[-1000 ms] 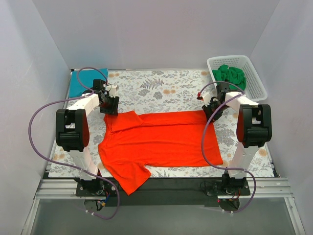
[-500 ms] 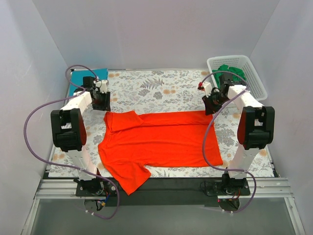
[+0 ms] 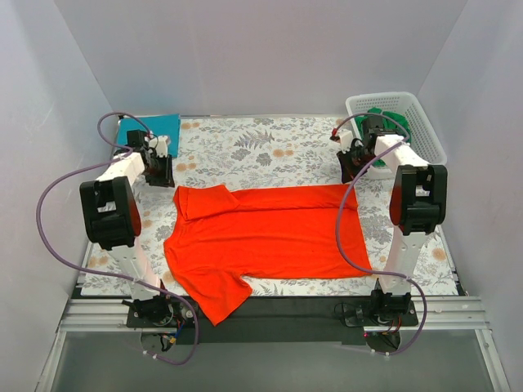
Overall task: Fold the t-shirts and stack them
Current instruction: Fold the tshirt
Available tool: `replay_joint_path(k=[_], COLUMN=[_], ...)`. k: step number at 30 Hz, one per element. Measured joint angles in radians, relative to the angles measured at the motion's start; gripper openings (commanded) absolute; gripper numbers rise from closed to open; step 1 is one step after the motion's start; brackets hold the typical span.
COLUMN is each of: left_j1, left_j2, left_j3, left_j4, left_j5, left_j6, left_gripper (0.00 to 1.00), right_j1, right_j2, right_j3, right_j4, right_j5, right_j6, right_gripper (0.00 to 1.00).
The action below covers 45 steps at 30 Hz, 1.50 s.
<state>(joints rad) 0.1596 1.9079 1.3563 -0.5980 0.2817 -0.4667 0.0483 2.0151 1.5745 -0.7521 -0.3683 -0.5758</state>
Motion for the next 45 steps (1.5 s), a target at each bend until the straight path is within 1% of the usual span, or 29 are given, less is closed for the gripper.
replay_joint_path(k=[8, 15, 20, 23, 27, 28, 31, 39, 45], left_j1=[-0.001, -0.011, -0.023, -0.033, -0.043, -0.045, -0.046, -0.051, -0.051], left_j2=[0.032, 0.061, 0.061, 0.060, 0.057, 0.056, 0.055, 0.042, 0.042], left_j3=[-0.011, -0.013, -0.019, -0.026, -0.037, -0.040, -0.047, -0.068, -0.068], left_j4=[0.000, 0.005, 0.022, 0.039, 0.065, 0.071, 0.085, 0.107, 0.108], left_j5=[0.024, 0.029, 0.031, 0.029, 0.028, 0.025, 0.016, -0.010, -0.014], left_j6=[0.019, 0.028, 0.035, 0.040, 0.041, 0.042, 0.042, 0.044, 0.044], left_gripper=[0.32, 0.32, 0.32, 0.30, 0.19, 0.12, 0.00, 0.00, 0.00], right_j1=[0.007, 0.026, 0.047, 0.056, 0.064, 0.064, 0.065, 0.065, 0.074], right_j2=[0.010, 0.036, 0.056, 0.056, 0.046, 0.041, 0.025, -0.117, -0.114], right_j3=[-0.002, -0.004, -0.034, -0.049, -0.063, -0.068, -0.079, -0.154, -0.197], right_j4=[0.023, 0.051, 0.069, 0.078, 0.098, 0.101, 0.105, 0.105, 0.107], right_j5=[0.034, 0.058, 0.081, 0.098, 0.120, 0.126, 0.148, 0.163, 0.160], right_j6=[0.002, 0.003, 0.004, 0.004, 0.005, 0.005, 0.005, -0.005, -0.006], right_gripper=[0.08, 0.08, 0.07, 0.07, 0.08, 0.09, 0.09, 0.02, 0.01])
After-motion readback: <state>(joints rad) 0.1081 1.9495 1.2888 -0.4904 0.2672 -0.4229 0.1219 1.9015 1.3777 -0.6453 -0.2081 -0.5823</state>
